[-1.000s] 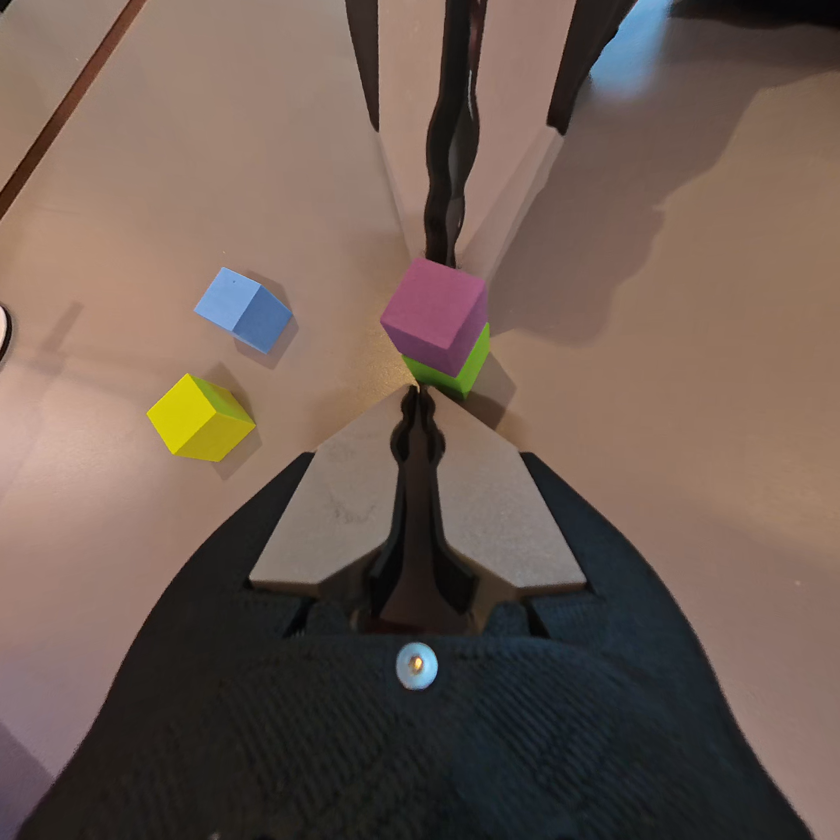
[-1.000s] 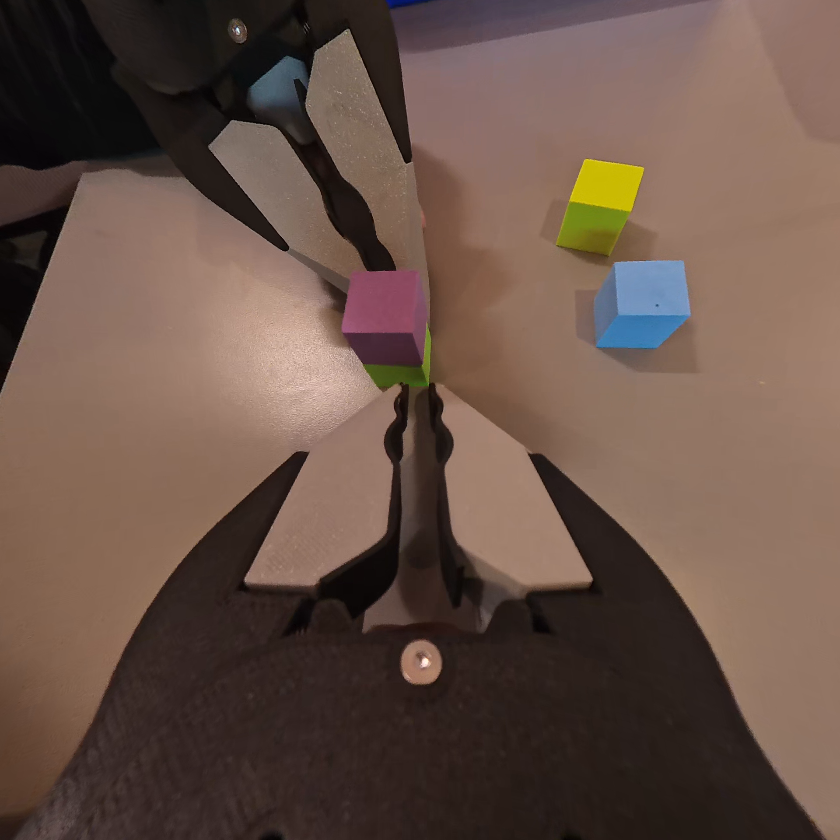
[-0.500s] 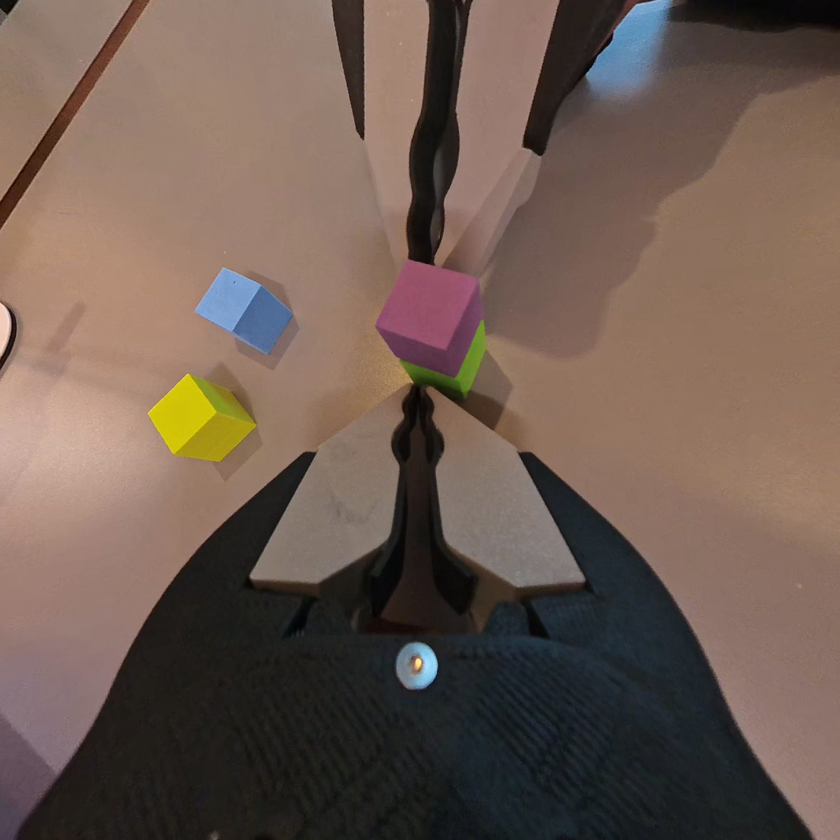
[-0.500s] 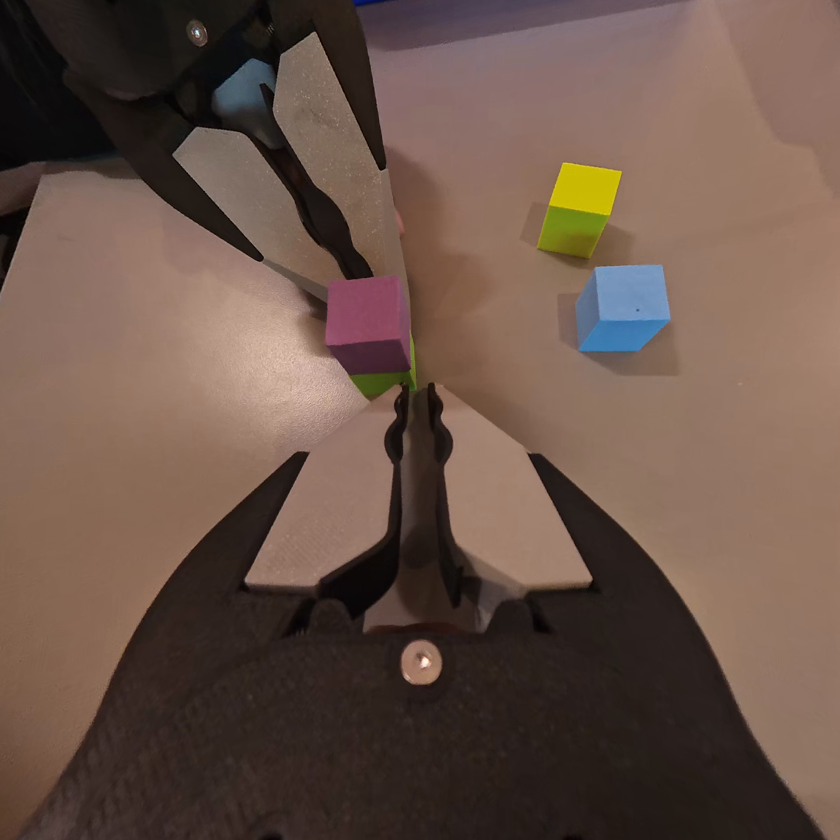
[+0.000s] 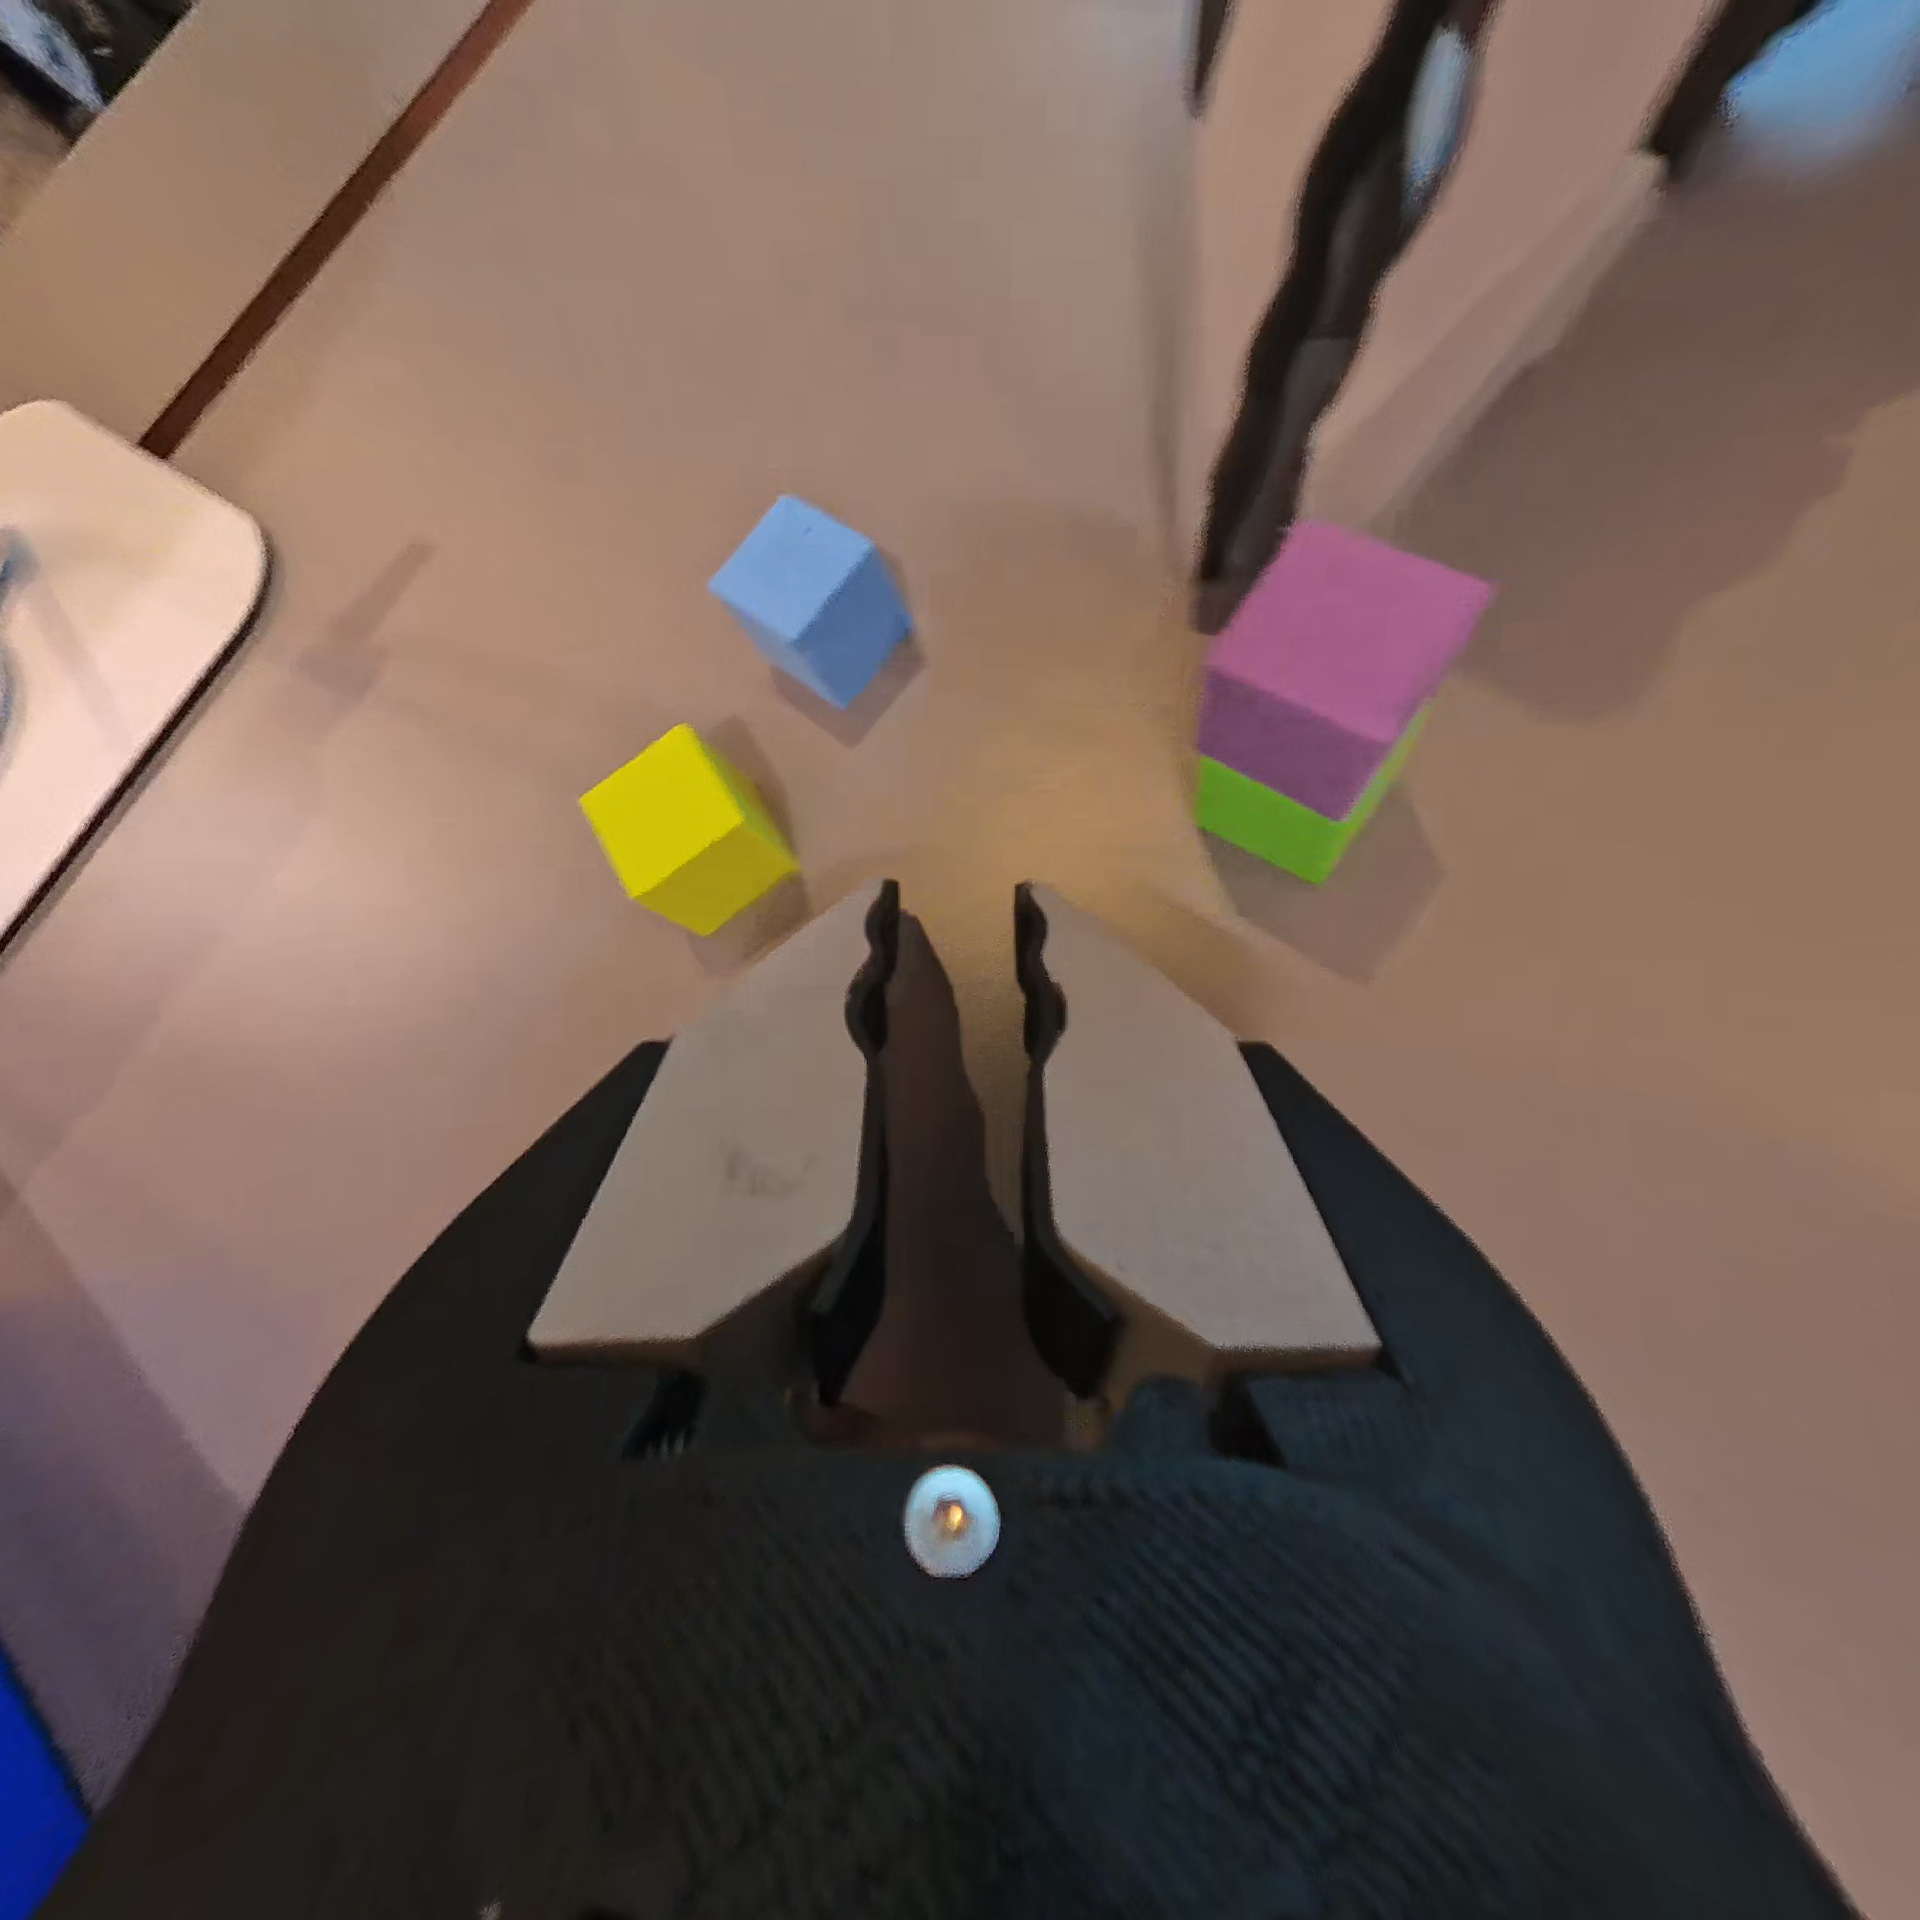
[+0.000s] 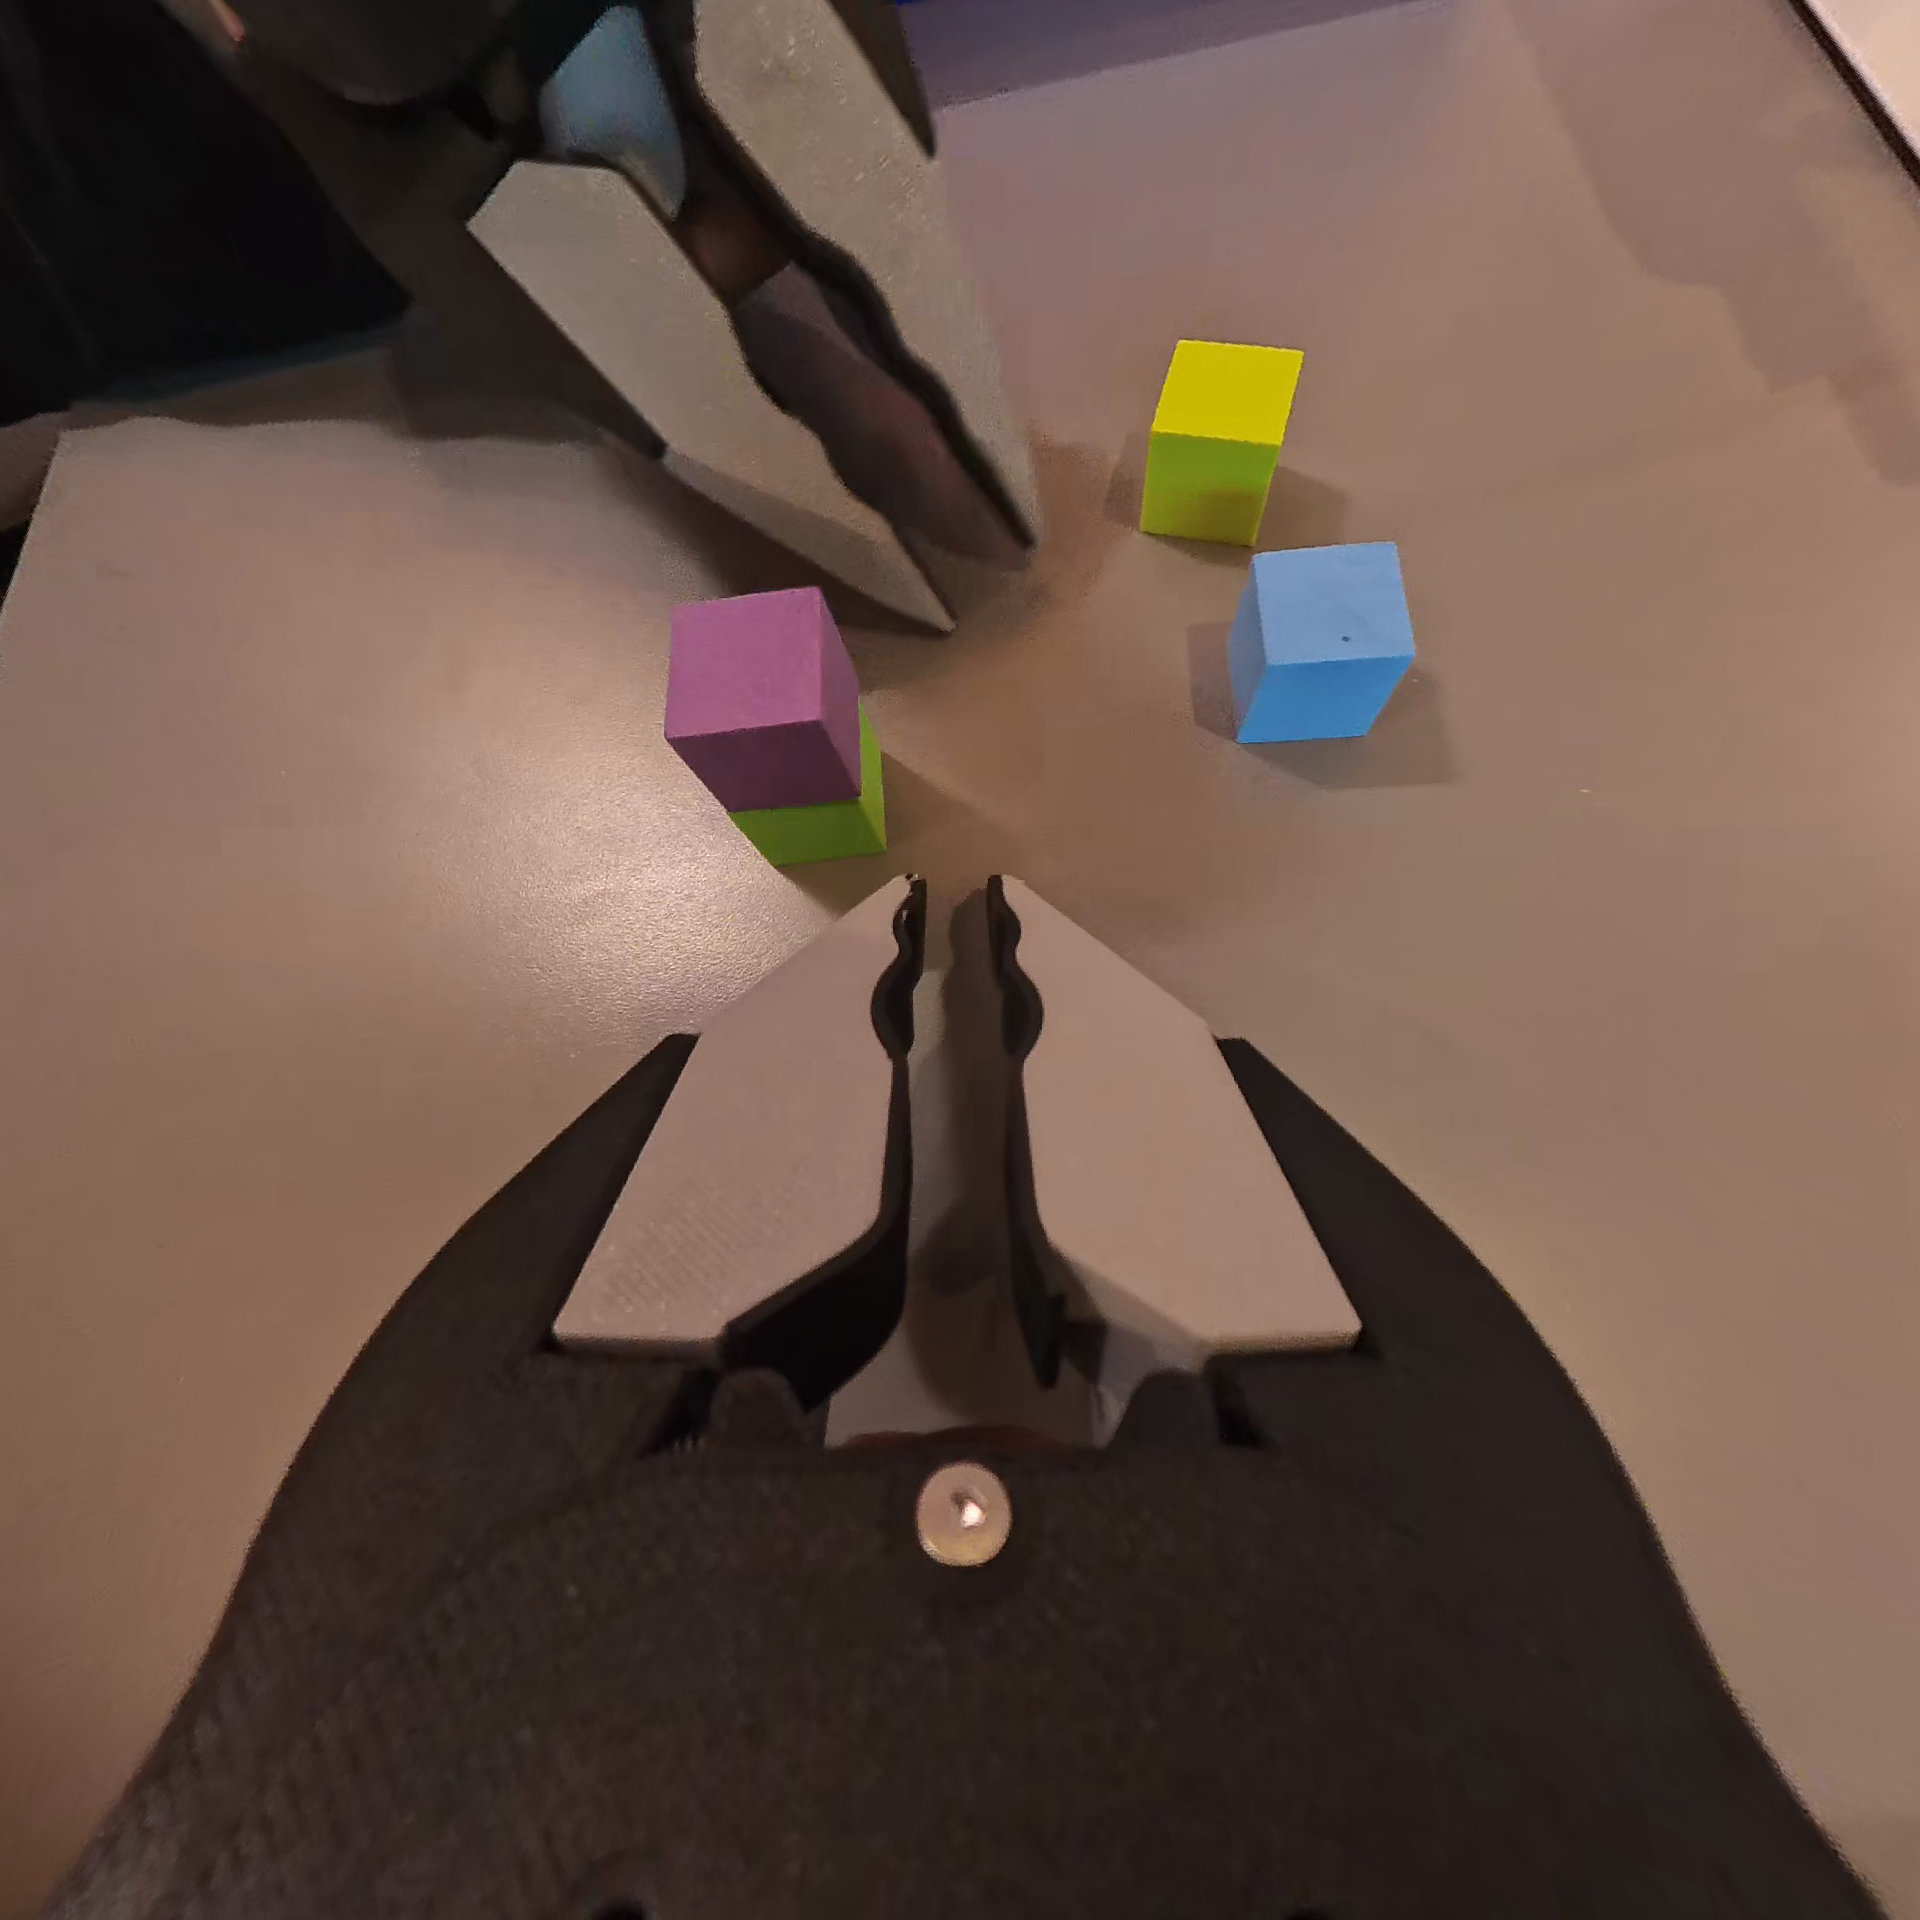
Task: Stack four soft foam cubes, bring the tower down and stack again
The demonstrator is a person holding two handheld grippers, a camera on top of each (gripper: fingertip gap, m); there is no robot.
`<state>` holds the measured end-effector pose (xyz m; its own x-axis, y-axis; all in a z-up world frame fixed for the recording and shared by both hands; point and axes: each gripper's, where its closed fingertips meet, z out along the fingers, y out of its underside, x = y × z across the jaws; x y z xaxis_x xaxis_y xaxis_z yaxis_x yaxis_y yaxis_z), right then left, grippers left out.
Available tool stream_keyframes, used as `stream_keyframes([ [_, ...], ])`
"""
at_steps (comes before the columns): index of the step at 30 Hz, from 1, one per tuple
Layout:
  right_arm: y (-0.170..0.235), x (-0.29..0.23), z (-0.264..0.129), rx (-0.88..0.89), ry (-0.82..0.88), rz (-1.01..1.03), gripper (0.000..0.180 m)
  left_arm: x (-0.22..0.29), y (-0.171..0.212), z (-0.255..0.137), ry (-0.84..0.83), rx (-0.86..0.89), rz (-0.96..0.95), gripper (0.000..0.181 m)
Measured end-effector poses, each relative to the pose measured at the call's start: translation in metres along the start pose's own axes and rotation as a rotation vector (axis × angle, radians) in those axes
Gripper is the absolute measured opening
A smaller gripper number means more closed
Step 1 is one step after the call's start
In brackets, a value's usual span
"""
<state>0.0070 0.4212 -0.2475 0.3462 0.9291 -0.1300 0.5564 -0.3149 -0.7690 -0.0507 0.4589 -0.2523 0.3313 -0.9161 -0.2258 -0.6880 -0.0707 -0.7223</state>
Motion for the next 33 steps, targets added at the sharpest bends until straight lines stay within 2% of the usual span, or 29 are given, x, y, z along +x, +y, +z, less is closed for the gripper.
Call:
stream_keyframes([
  [8, 0.004, 0.0, 0.003, -0.032, 0.009, -0.013, 0.009, -0.044, -0.009, -0.004, -0.21, 0.071, -0.107, 0.039],
  [12, 0.004, 0.0, 0.004, -0.034, 0.006, -0.008, 0.009, -0.054, -0.013, -0.005, -0.25, 0.097, -0.163, 0.04],
  [14, 0.005, 0.0, 0.004, -0.038, 0.005, -0.004, 0.009, -0.056, -0.009, 0.0, -0.231, 0.068, -0.19, 0.04],
  [18, 0.005, 0.001, 0.005, -0.042, 0.003, 0.002, 0.009, -0.05, 0.002, 0.018, -0.085, -0.032, -0.282, 0.042],
  [20, 0.005, 0.001, 0.005, -0.04, 0.003, 0.005, 0.009, -0.052, 0.001, 0.022, -0.034, -0.026, -0.343, 0.036],
  [21, 0.004, 0.001, 0.004, -0.036, 0.004, 0.006, 0.009, -0.052, -0.001, 0.022, -0.012, -0.014, -0.36, 0.026],
  [22, 0.003, 0.002, 0.003, -0.027, 0.004, 0.008, 0.009, -0.053, -0.004, 0.02, 0.002, 0.01, -0.365, 0.026],
  [27, -0.008, 0.005, -0.007, 0.072, -0.001, 0.048, 0.008, -0.044, -0.034, -0.002, 0.001, 0.231, -0.199, 0.026],
  [33, -0.031, 0.009, -0.025, 0.231, -0.037, 0.143, 0.016, -0.027, -0.054, -0.019, -0.097, 0.325, 0.101, 0.026],
])
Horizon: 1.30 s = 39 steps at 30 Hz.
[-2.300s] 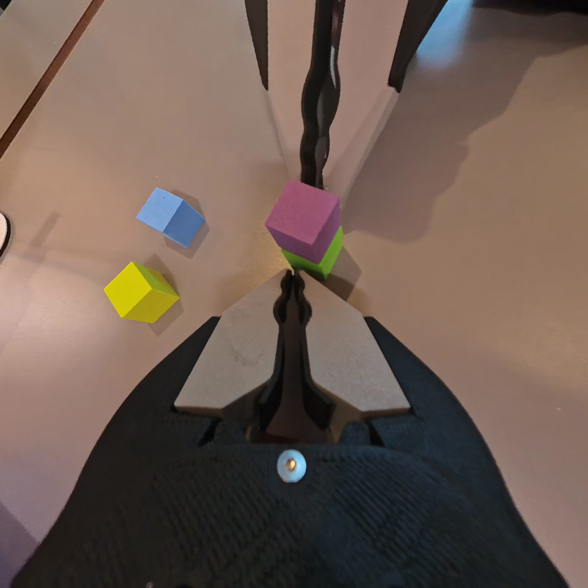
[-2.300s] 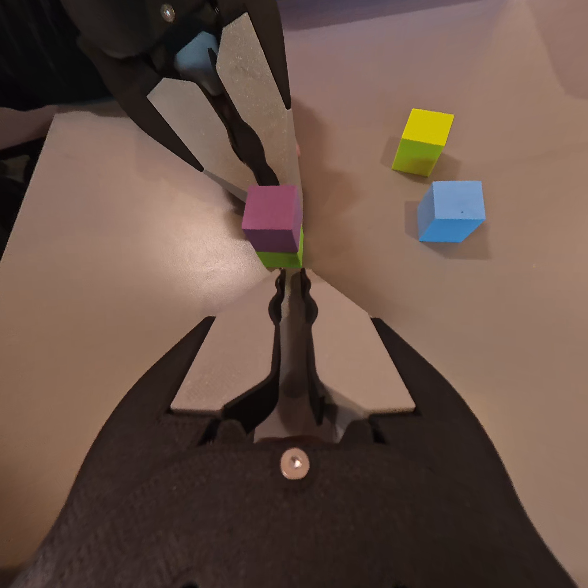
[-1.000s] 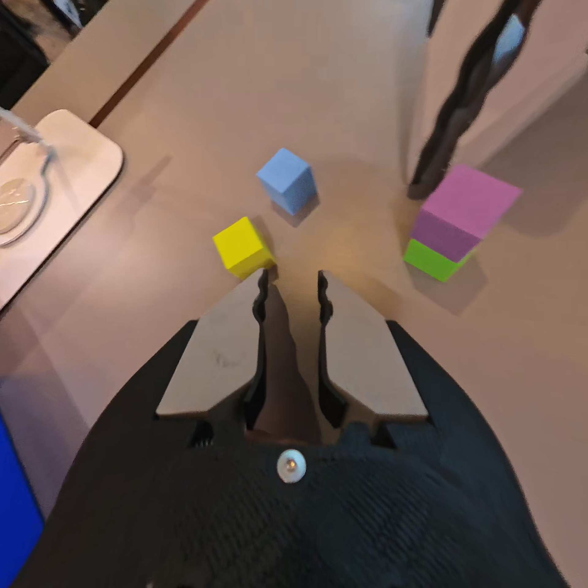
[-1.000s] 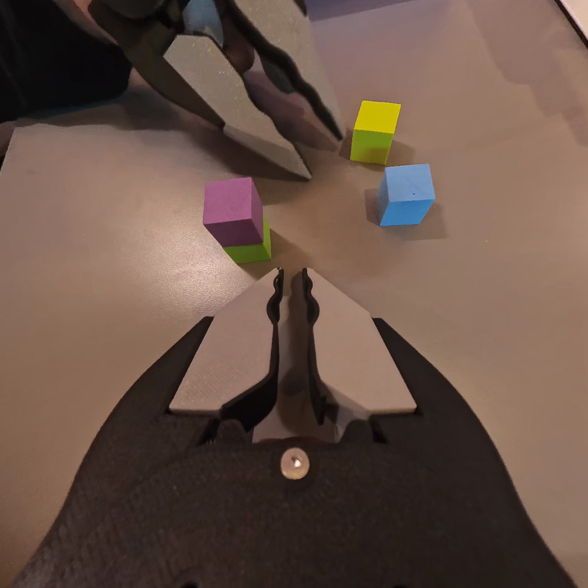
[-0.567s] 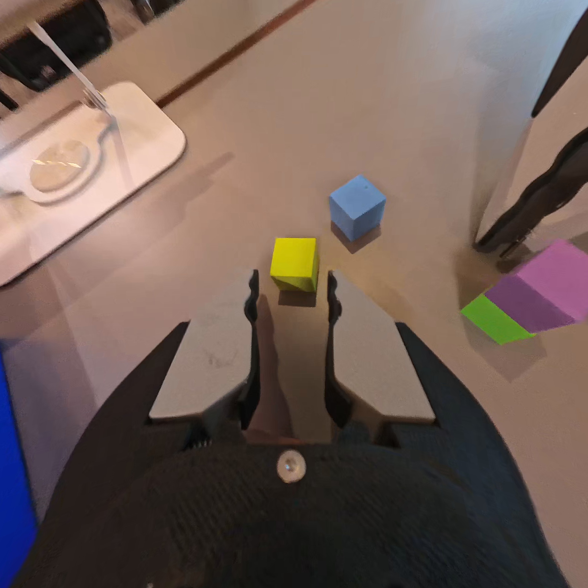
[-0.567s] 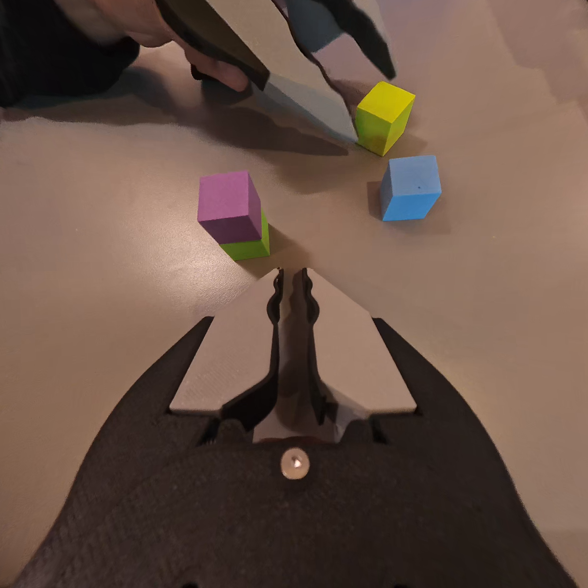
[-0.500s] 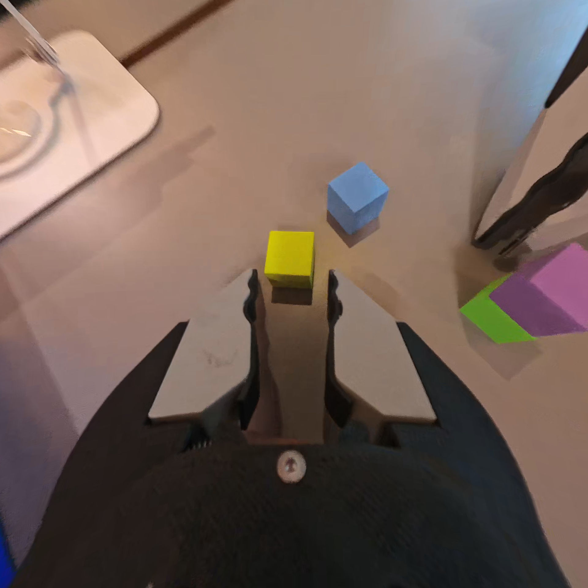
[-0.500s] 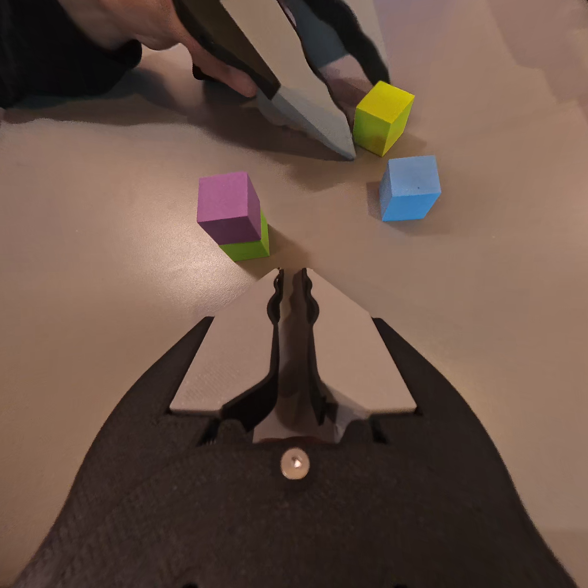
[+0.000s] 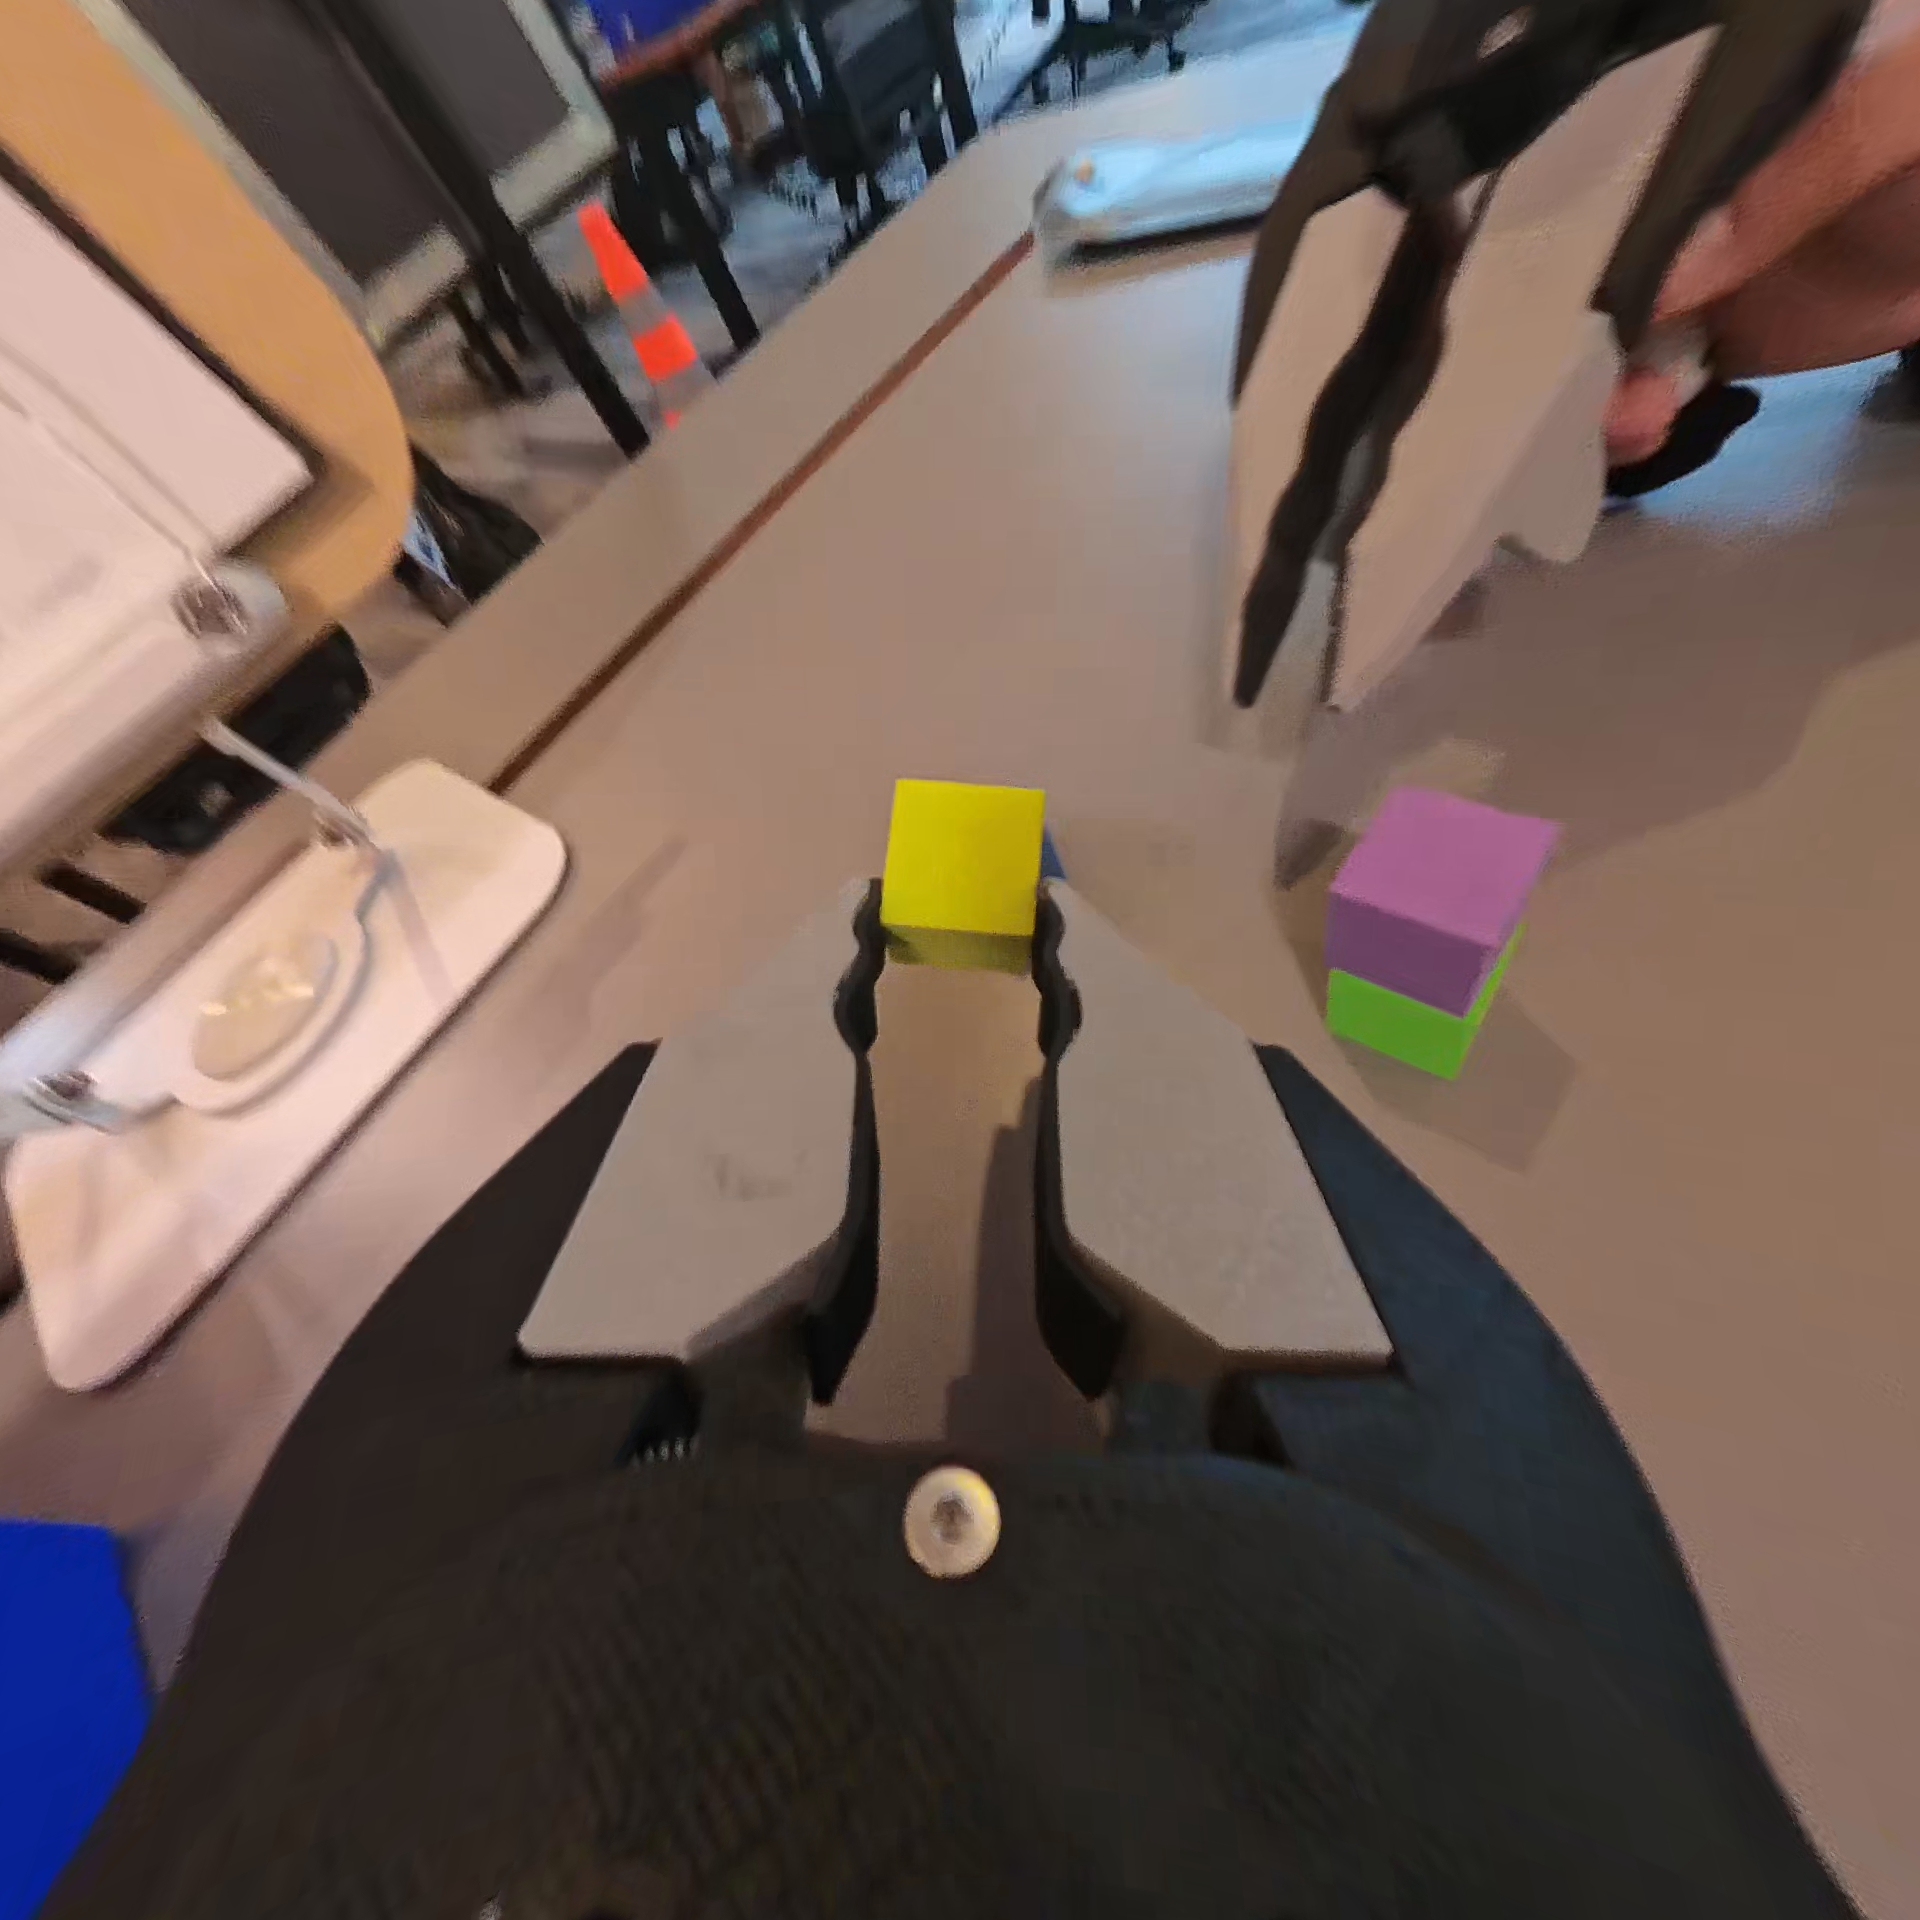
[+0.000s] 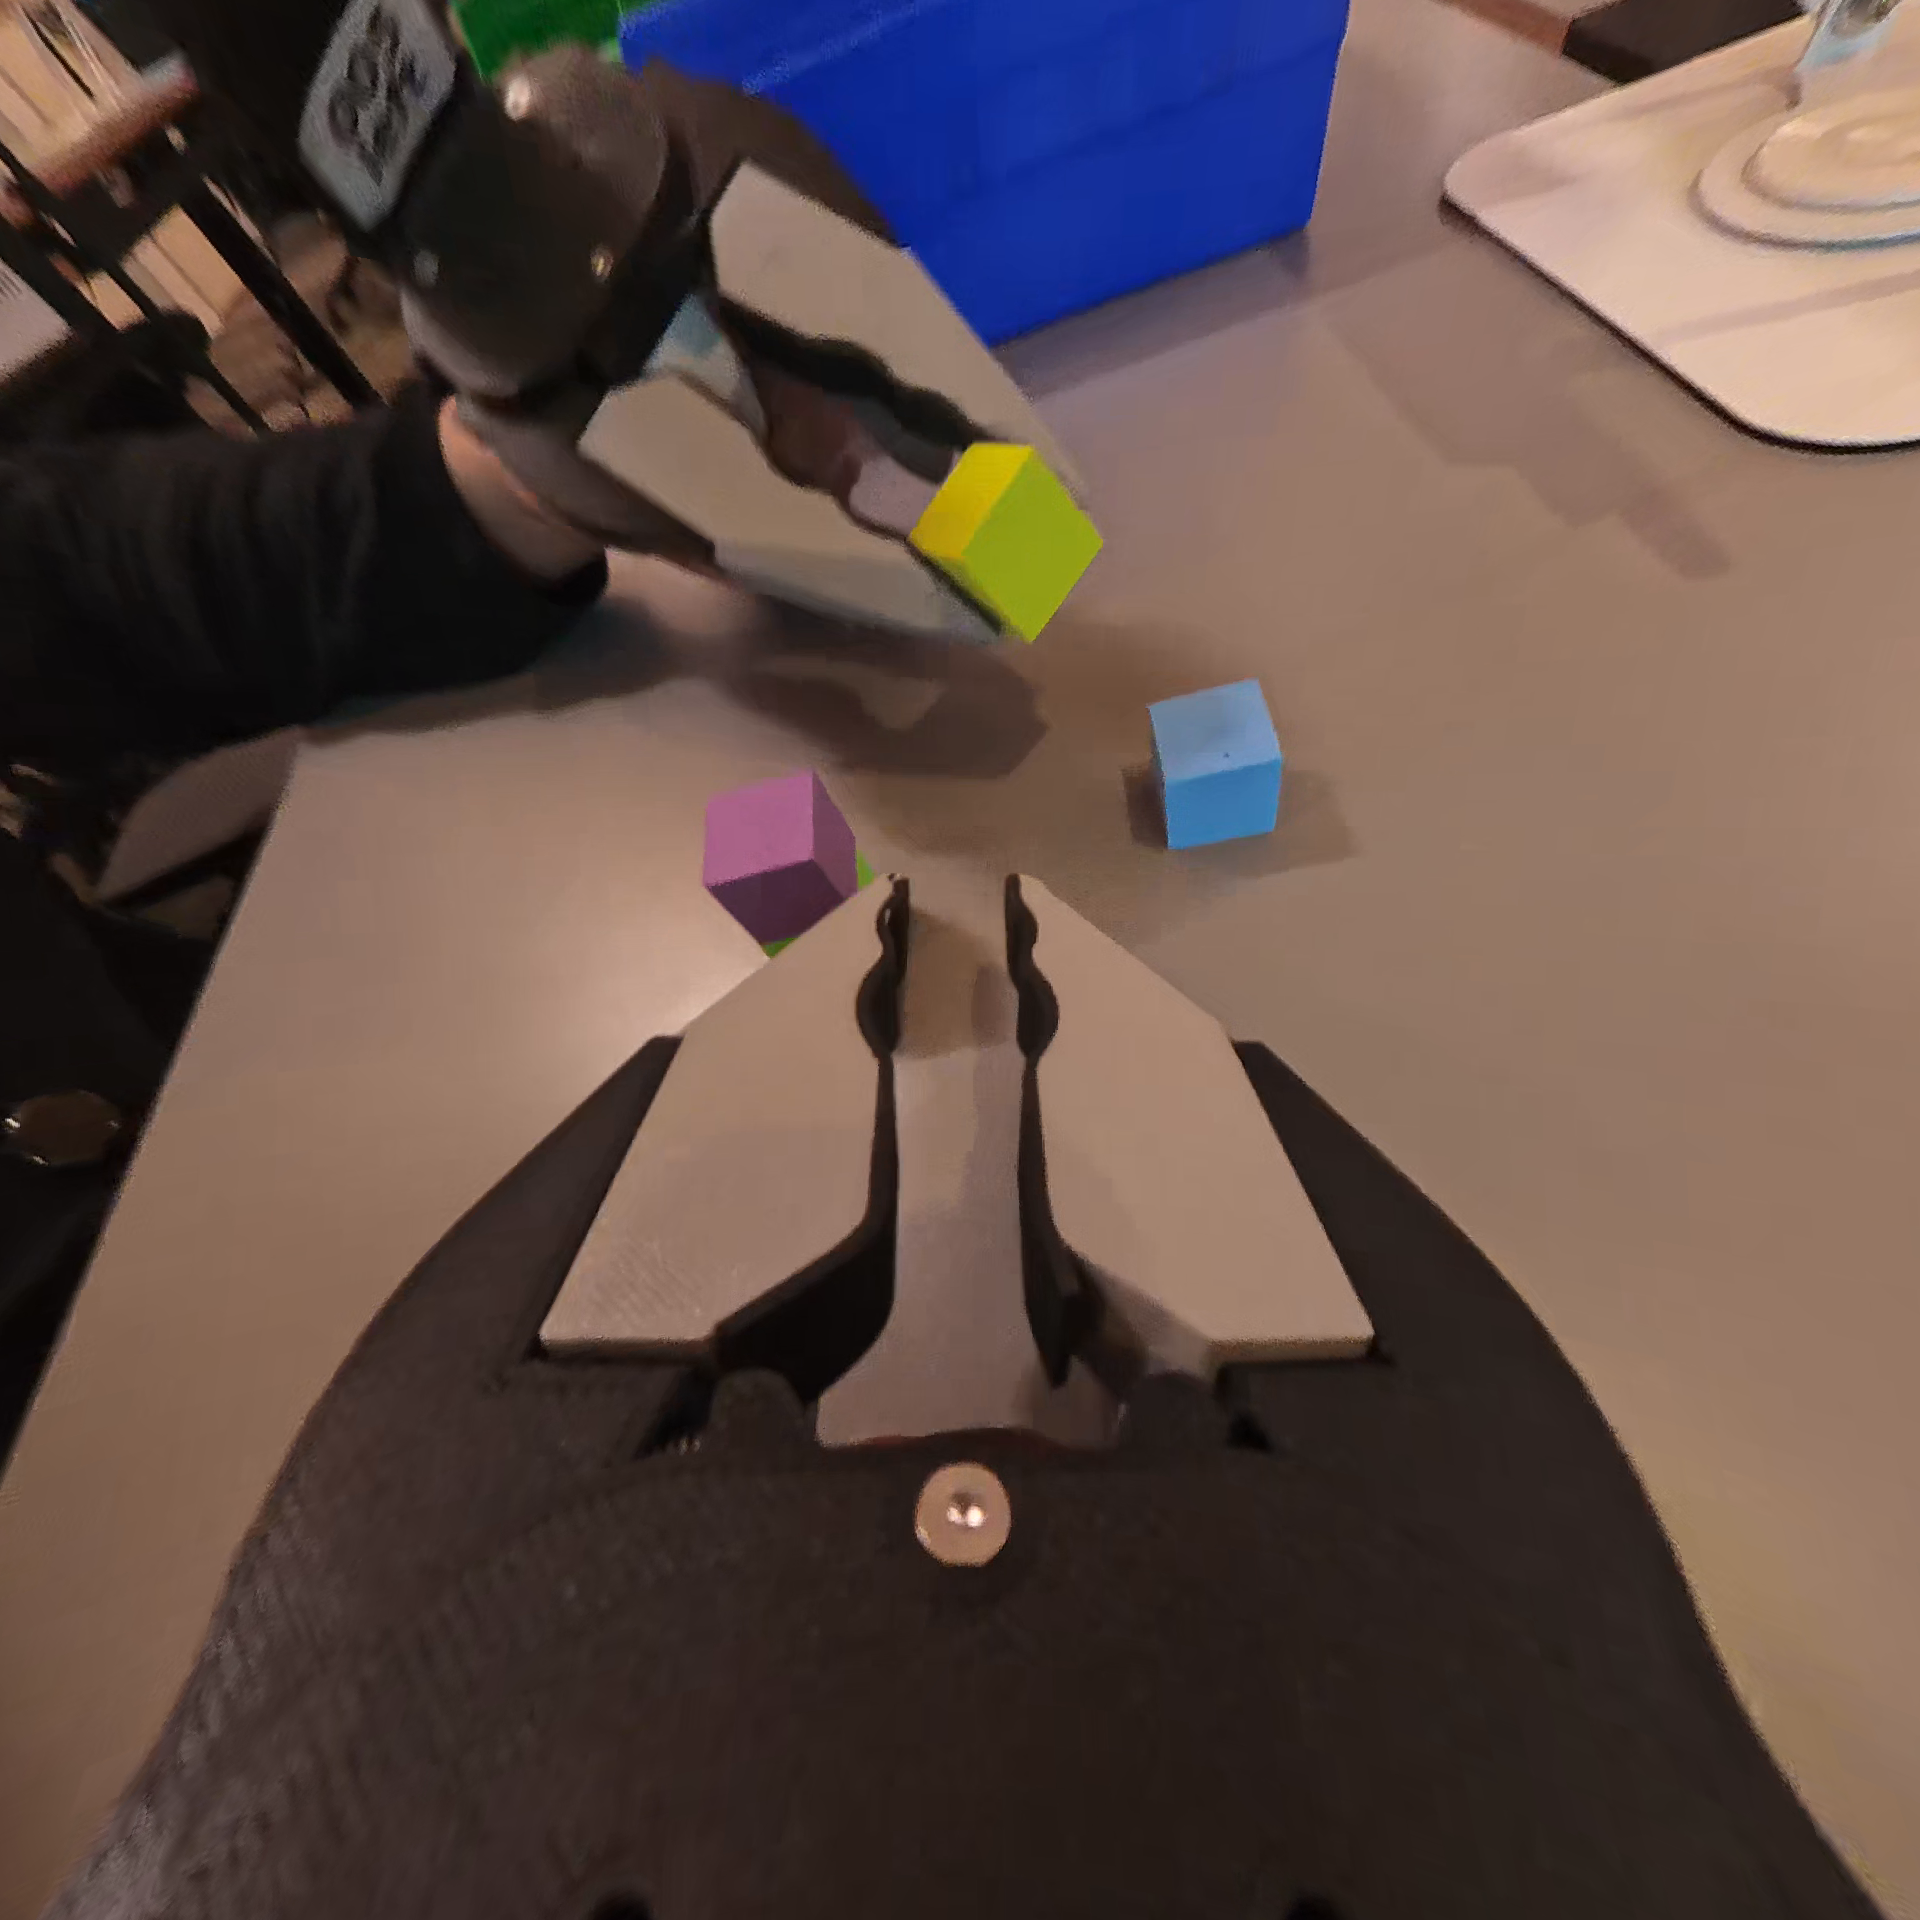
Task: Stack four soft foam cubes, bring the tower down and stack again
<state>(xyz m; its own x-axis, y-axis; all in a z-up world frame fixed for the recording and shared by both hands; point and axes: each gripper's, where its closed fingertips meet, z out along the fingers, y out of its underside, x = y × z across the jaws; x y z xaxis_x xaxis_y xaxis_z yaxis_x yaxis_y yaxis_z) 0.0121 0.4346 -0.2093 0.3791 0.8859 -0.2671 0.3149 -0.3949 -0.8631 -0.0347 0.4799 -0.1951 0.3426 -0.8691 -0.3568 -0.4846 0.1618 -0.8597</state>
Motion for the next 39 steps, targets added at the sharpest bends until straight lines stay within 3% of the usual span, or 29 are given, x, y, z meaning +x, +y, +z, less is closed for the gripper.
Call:
stream_keyframes([
  [7, -0.034, -0.017, 0.003, 0.117, -0.058, 0.093, 0.035, 0.022, -0.041, -0.018, -0.073, 0.121, 0.273, 0.026],
  [13, -0.051, -0.035, 0.007, 0.194, -0.159, 0.167, 0.034, 0.031, -0.043, -0.017, -0.127, 0.127, 0.439, 0.026],
  [18, -0.055, -0.032, 0.01, 0.217, -0.123, 0.198, 0.025, 0.03, -0.046, -0.018, -0.15, 0.133, 0.435, 0.026],
  [27, -0.063, -0.037, 0.006, 0.29, -0.18, 0.254, 0.024, 0.025, -0.056, -0.023, -0.203, 0.173, 0.403, 0.026],
  [39, -0.064, -0.034, 0.001, 0.286, -0.108, 0.19, 0.024, 0.027, -0.053, -0.02, -0.196, 0.159, 0.353, 0.027],
])
